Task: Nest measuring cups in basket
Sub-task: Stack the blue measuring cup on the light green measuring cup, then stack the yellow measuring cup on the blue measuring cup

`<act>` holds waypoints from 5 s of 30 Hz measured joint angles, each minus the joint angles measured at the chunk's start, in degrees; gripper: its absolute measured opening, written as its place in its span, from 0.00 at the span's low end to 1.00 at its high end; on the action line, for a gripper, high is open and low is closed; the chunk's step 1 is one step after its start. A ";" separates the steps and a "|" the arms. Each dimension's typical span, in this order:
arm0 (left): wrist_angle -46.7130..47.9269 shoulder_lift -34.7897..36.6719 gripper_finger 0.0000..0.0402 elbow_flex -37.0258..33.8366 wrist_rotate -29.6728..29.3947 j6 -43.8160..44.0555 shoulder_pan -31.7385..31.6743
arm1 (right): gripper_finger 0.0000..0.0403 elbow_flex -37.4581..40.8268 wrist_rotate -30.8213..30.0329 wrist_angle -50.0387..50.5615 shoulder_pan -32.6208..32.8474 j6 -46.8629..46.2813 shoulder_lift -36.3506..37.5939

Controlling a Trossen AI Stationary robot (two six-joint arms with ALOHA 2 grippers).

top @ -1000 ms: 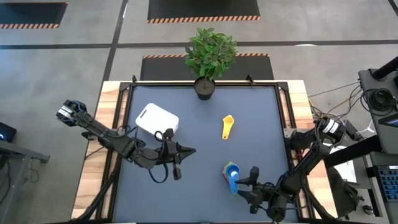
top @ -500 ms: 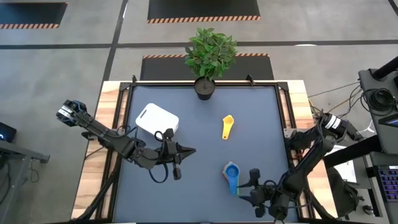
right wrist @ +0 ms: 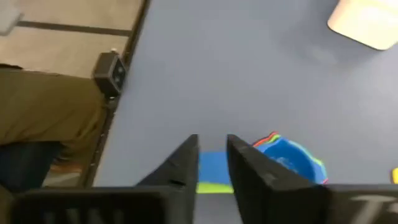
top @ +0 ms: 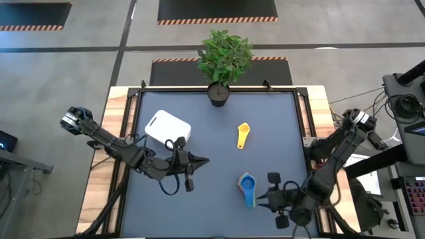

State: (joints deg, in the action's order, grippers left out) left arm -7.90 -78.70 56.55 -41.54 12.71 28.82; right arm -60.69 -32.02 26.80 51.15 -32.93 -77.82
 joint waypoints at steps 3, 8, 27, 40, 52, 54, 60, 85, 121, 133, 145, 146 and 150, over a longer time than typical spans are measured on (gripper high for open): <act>-0.24 0.00 0.00 0.00 0.00 -0.13 -0.02 | 0.05 -1.28 3.29 -0.05 -3.70 3.46 -0.80; -1.73 -4.19 0.00 0.00 0.86 0.34 0.07 | 0.03 -1.78 8.58 0.33 -7.45 6.23 -2.32; -0.48 -44.23 0.00 27.92 9.69 -13.49 0.02 | 0.03 6.55 9.75 10.30 -4.98 -9.11 -2.62; 3.05 -49.16 0.00 33.62 18.66 -12.12 -0.33 | 0.03 13.81 9.50 -6.07 -3.52 -8.72 -3.31; 1.02 -50.95 0.00 33.52 22.94 -10.01 -2.59 | 0.03 15.30 7.44 -9.65 -3.54 -6.94 -3.69; 0.77 -51.12 0.00 33.42 23.10 -9.83 -2.75 | 0.03 15.30 7.38 -9.92 -3.54 -6.94 -3.69; 0.36 -51.10 0.00 33.42 23.08 -9.83 -2.80 | 0.03 15.40 6.31 -12.23 -3.69 -6.63 -3.69; 14.76 -25.86 0.00 20.32 17.68 -25.95 -3.02 | 0.03 7.83 2.45 6.63 -12.03 -6.75 6.16; 4.53 17.72 0.00 -19.08 10.45 -22.73 -5.79 | 0.03 -12.35 6.49 25.50 -44.88 -26.44 -19.49; 4.40 17.64 0.00 -19.39 10.45 -23.58 -5.79 | 0.32 -12.15 2.88 26.51 -45.89 -30.56 -20.74; 3.92 17.62 0.00 -19.15 10.44 -23.58 -5.84 | 0.63 -4.65 -2.86 15.10 -45.92 -37.31 -20.74; 3.94 17.62 0.00 -19.15 10.45 -23.58 -5.84 | 0.64 -3.82 -2.92 14.49 -45.92 -37.93 -20.74; 3.96 17.62 0.00 -19.15 10.45 -23.59 -5.81 | 0.68 -0.32 -2.98 11.93 -45.94 -40.54 -20.74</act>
State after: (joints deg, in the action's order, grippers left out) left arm -3.95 -61.08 37.41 -31.09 -10.88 23.00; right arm -61.00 -35.00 38.72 5.21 -73.47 -98.56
